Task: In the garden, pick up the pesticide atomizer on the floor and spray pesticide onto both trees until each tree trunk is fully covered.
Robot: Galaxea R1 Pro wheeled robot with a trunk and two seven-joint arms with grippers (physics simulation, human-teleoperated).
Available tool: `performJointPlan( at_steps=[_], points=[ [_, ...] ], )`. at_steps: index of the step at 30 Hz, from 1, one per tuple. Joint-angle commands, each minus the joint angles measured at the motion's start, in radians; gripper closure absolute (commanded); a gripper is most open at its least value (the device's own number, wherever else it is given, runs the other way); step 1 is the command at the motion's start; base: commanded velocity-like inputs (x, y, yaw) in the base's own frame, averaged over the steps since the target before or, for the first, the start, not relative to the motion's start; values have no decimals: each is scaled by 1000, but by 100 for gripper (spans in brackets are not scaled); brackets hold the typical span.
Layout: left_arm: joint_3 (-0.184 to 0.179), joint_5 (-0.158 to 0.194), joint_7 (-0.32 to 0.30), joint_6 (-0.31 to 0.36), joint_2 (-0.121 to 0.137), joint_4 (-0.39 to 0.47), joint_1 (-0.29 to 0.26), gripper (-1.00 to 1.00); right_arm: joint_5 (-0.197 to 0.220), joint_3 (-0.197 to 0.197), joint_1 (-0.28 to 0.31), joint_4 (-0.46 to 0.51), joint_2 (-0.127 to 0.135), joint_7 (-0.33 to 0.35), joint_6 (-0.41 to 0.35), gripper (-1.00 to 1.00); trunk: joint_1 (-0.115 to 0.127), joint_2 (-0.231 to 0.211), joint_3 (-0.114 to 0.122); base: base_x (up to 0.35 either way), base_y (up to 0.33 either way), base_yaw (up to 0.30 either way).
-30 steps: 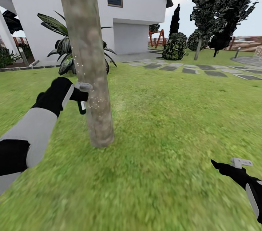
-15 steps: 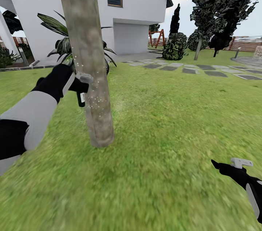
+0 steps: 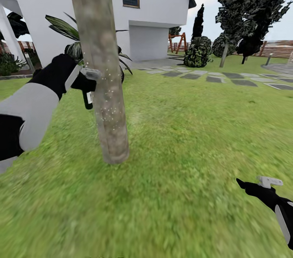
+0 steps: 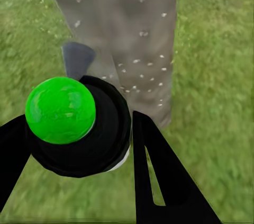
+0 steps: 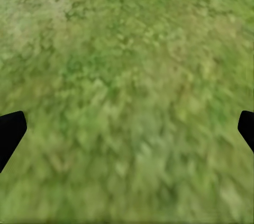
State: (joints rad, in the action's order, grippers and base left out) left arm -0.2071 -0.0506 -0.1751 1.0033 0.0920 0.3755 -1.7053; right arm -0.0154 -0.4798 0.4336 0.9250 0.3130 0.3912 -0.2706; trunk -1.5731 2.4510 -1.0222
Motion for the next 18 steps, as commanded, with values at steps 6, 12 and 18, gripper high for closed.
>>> performJointPlan(
  at_steps=[6,12,18],
  points=[
    [-2,-1,0,0,0,-109,-74,100,0,0,0,0,0,0,-1,-100,0,0,0,0,0,142],
    [-143,0,-1,-1,-1,-177,-79,100,0,0,0,0,0,0,-1,-100,0,0,0,0,0,4],
    [-164,0,-1,-1,-2,-180,-79,100,0,0,0,0,0,0,-1,-100,0,0,0,46,-138,1]
  ],
)
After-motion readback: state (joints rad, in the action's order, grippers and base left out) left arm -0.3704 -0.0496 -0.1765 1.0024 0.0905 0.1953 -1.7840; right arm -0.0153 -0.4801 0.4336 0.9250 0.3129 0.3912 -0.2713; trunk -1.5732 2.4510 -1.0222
